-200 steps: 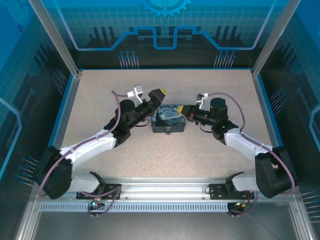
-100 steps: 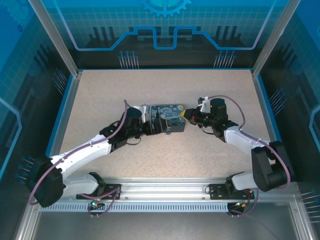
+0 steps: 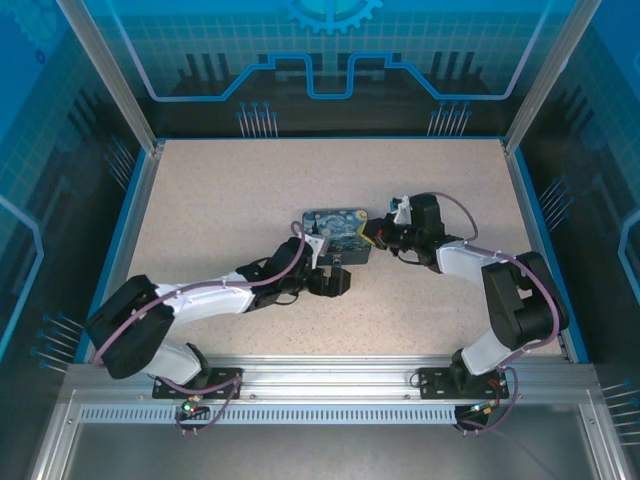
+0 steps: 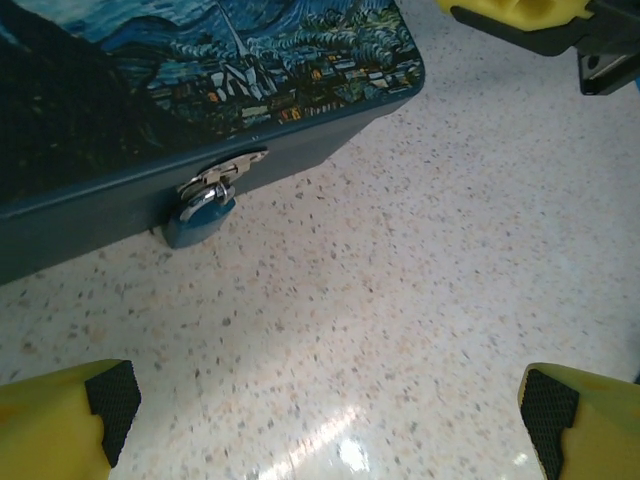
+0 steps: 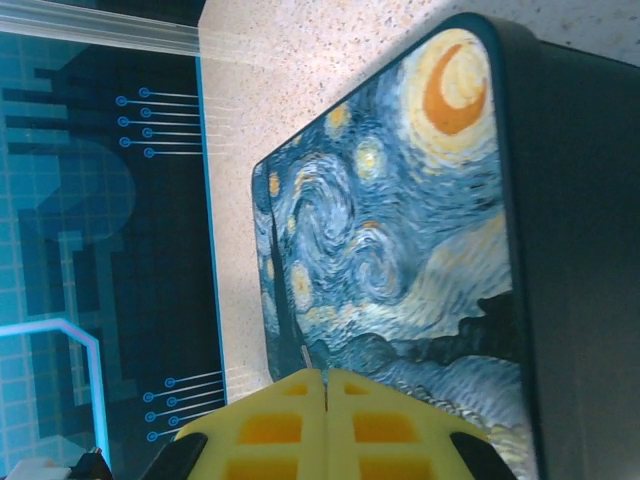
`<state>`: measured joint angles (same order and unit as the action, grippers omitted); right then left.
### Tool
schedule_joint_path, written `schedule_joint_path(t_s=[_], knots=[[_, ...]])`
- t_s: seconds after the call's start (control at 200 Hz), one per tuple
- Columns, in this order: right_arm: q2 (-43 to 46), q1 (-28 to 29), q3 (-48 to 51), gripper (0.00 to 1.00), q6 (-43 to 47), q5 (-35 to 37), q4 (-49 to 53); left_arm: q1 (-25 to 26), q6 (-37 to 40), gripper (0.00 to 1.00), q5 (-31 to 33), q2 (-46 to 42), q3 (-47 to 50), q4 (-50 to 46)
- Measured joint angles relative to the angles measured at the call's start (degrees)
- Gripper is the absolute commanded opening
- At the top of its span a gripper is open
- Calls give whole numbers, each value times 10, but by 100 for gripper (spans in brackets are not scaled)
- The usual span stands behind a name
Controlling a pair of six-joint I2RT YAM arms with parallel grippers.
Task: Unlock the padlock with the key
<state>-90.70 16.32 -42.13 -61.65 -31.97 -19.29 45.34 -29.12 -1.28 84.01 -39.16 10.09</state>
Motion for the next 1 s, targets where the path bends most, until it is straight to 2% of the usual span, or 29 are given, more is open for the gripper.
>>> schedule_joint_path(t_s=[0.405,0.995], knots=[[-63,0,-54,0,-2,2,4,2,26,97,38,134,0,137],[-102,0,-97,0,3,-1,36,2,35,96,68,221,-17,285]])
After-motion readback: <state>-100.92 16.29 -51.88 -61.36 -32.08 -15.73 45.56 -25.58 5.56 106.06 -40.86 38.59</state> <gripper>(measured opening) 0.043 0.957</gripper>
